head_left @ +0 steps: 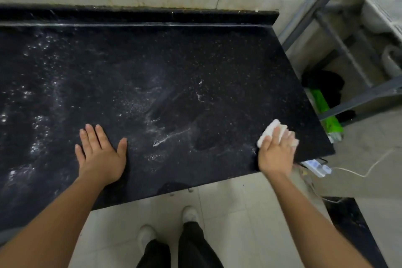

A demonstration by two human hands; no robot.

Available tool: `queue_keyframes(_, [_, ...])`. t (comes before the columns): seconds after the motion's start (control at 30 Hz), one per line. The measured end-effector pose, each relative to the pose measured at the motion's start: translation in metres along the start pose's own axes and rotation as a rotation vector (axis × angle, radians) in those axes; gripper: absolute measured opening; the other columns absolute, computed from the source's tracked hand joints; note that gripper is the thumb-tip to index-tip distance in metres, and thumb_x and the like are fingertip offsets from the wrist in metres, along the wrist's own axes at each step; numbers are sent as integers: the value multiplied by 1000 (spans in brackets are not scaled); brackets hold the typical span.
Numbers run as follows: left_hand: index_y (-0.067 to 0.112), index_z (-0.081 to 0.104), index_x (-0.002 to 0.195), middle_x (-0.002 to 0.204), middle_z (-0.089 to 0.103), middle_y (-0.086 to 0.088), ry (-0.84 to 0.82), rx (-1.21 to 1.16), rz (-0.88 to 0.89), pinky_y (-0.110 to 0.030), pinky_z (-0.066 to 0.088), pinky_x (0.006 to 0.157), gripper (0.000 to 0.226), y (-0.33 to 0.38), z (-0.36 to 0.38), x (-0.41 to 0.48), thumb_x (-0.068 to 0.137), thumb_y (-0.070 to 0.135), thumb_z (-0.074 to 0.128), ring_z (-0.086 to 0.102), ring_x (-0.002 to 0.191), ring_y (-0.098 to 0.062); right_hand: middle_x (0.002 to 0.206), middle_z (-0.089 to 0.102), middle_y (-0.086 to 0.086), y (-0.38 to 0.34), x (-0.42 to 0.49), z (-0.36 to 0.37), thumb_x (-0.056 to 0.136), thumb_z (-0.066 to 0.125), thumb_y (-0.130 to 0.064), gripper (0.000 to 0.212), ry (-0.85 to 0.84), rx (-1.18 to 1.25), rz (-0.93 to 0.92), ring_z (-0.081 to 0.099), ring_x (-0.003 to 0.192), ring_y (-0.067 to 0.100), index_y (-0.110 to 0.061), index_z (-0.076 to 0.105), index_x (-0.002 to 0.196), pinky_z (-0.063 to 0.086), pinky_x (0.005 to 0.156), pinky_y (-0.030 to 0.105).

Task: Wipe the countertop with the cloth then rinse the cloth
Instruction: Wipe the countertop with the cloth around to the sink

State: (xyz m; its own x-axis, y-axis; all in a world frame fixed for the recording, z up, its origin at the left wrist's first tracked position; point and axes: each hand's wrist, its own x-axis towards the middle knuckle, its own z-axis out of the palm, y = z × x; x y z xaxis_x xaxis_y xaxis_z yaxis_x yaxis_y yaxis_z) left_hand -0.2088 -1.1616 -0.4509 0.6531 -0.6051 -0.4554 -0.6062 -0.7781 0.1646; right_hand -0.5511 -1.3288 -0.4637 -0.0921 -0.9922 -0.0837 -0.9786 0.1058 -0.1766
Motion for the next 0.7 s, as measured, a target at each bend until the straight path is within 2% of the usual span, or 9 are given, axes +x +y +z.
queue_keyframes(0.07, [8, -15, 148, 155, -23, -10, -8, 10, -2, -42, -11, 116, 79, 1, -1, 0, 93, 58, 10, -23, 142, -22, 150, 28, 26, -28, -51, 12, 96, 20, -27, 58, 35, -40, -163, 23, 139, 43, -2, 23, 149, 13, 116, 55])
queue_keyframes(0.17, [8, -15, 148, 155, -23, -9, -23, 22, -5, -42, -12, 115, 79, 2, -3, -1, 93, 59, 10, -24, 142, -22, 155, 23, 18, -75, -114, 28, 99, 31, -27, 58, -40, -55, -533, 13, 145, 36, -9, 14, 151, 8, 120, 46])
queue_keyframes(0.3, [9, -15, 148, 156, -22, -9, -16, 38, 1, -43, -12, 115, 80, 0, -3, -2, 92, 60, 8, -23, 143, -21, 160, 9, 8, -75, -107, 20, 102, 13, -38, 54, -161, -150, -921, -1, 148, 26, -19, 8, 152, -7, 119, 38])
queue_keyframes(0.33, [9, -15, 148, 156, -22, -9, -12, 37, 6, -43, -12, 116, 80, -1, -3, -2, 92, 60, 8, -22, 143, -21, 159, 13, 12, -61, -91, 19, 101, 12, -38, 55, -137, -194, -901, 5, 147, 29, -17, 9, 152, -5, 119, 38])
queue_keyframes(0.37, [9, -15, 148, 156, -22, -9, -10, 29, 11, -43, -11, 116, 80, -2, -3, -3, 92, 60, 9, -22, 143, -21, 156, 21, 16, -44, -75, 18, 100, 12, -39, 57, -95, -194, -779, 14, 145, 33, -13, 14, 151, 0, 118, 39])
queue_keyframes(0.43, [9, -15, 148, 156, -22, -9, -8, 15, 21, -43, -11, 116, 80, -2, -3, -3, 92, 60, 9, -22, 143, -22, 151, 30, 22, -12, -43, 11, 99, 11, -42, 62, -10, -112, -414, 23, 139, 37, -7, 23, 149, 7, 117, 43])
queue_keyframes(0.53, [9, -16, 148, 155, -23, -10, -4, 10, 17, -43, -11, 116, 79, -2, -3, -2, 93, 59, 10, -23, 142, -22, 157, 10, 22, -7, -9, 5, 101, 13, -37, 59, -43, -53, -25, 3, 146, 34, -6, 9, 152, -1, 118, 45])
queue_keyframes(0.6, [9, -17, 148, 155, -24, -10, -5, -4, 20, -43, -11, 116, 79, -3, -1, -1, 93, 59, 9, -24, 142, -22, 159, -3, 19, -34, 14, 2, 102, 12, -37, 59, -89, -39, 49, -10, 146, 31, -10, -1, 152, -7, 118, 46])
queue_keyframes(0.7, [10, -19, 147, 155, -25, -9, -1, -11, 16, -43, -11, 115, 78, -4, 1, 1, 92, 59, 8, -25, 142, -22, 159, -9, 17, -79, 51, 9, 102, 10, -38, 58, -147, -60, -36, -15, 145, 31, -12, -5, 152, -10, 117, 47])
